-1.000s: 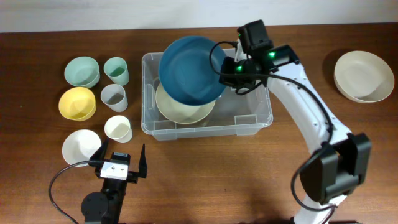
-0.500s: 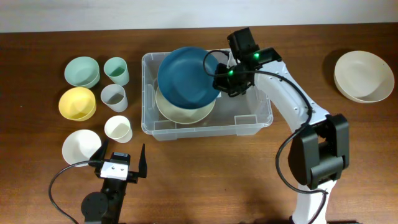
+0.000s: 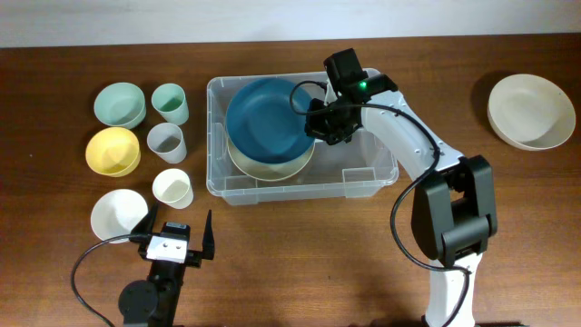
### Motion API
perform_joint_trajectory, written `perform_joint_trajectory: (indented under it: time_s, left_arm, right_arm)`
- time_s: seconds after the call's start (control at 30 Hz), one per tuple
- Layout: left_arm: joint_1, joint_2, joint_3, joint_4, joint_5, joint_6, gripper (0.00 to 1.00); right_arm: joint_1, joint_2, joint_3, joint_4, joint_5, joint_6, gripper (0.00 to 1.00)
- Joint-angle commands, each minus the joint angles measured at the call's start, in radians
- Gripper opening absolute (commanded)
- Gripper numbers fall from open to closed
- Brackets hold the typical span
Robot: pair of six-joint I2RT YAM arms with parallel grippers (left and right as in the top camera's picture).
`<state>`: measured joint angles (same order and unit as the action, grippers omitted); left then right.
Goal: Pack container
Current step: 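Lift the teal plate and carry it over the container, then lower the teal plate onto the cream bowl and release it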
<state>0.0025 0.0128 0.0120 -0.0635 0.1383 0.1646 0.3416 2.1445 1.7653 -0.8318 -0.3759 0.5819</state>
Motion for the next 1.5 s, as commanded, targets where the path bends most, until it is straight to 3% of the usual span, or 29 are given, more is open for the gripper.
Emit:
perform_joint_trajectory:
  time_s: [0.0, 1.23, 1.47]
  left_arm:
    - [0.007, -0.007, -0.003, -0.005, -0.004, 0.010, 0.99]
    - [0.007, -0.007, -0.003, -0.005, -0.004, 0.010, 1.00]
    - [0.007, -0.007, -0.003, -0.005, -0.004, 0.010, 0.99]
  right_arm:
    - [0.019, 0.007, 0.007, 0.013, -0.032, 0.021, 0.04]
    - [0.031, 0.041, 0.007, 0.014, -0.031, 0.026, 0.09]
    - [0.031, 0.041, 0.007, 0.014, -0.032, 0.026, 0.36]
